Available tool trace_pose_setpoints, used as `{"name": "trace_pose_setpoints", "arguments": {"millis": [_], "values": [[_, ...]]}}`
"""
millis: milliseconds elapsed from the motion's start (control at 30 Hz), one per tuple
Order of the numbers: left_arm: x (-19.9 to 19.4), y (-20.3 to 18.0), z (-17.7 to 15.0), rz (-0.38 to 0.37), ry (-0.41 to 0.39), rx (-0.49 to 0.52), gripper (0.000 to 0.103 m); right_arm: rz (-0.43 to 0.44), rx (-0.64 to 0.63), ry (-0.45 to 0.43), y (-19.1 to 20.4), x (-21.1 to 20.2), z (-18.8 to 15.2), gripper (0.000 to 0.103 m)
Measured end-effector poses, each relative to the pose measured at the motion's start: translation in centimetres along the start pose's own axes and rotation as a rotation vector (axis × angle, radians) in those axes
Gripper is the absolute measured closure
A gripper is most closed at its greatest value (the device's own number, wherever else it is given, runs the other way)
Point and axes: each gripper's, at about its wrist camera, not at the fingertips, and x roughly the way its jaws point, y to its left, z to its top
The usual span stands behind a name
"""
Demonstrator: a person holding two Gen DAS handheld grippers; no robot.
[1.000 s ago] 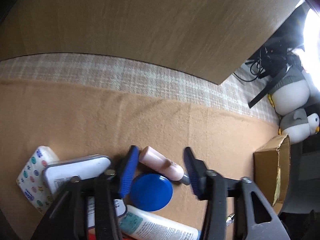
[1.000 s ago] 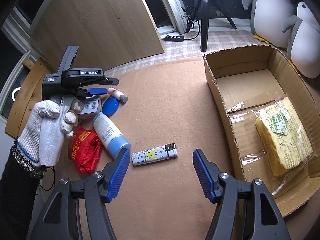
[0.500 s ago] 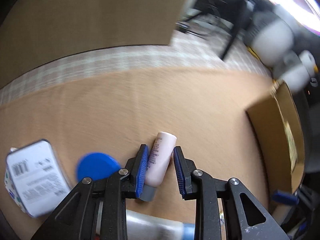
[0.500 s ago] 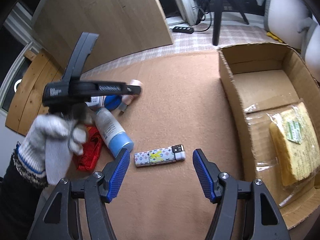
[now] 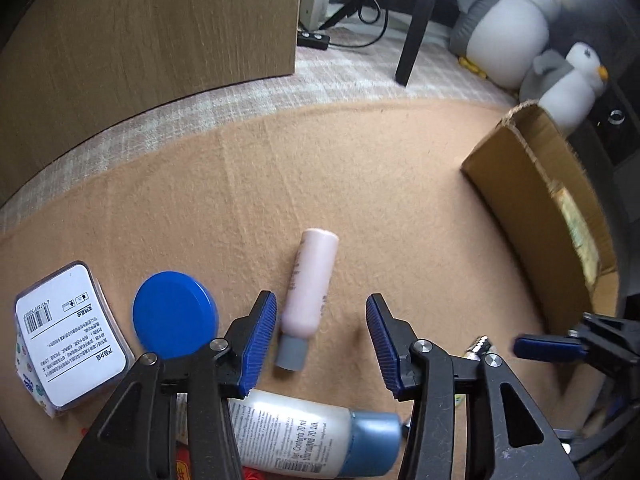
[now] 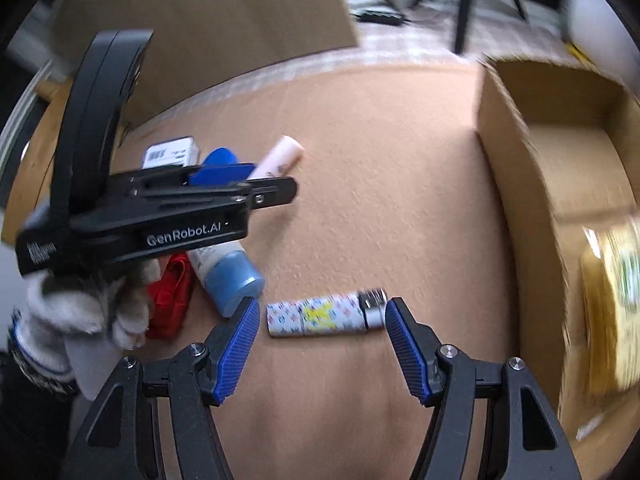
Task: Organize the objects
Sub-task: 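Grasp the pink bottle with the left tool while the right tool approaches the lighter, then close the right tool on the patterned lighter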
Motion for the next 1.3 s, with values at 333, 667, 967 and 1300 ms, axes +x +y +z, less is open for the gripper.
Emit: {"name": "trace_pose_setpoints", "arguments": {"millis": [333,667,967,1300], "values": [[0.2,0.2,-0.6,0.012,-0.018,0.021,0.076,0.049,0.273,0.015,-2.2,1.8,-1.1,0.041],[-0.1,1.8,-1.4,-0.031,-0.022,-0.019,0.081,-0.078,0.177,-0.012,0.7,3.0,0.3,0.054],[-0.4,2.0,-1.7,-0.041,-0.022,-0.020,0.081,-0.224,-0.027,-0.008,3.4,4.0,0.9,0.068],[-0.3,1.7,-1.6,-0.047,-0.014,-0.012,0.075,-0.311,-0.116,-0.007,4.3,3.6,-0.1,0.069]]}}
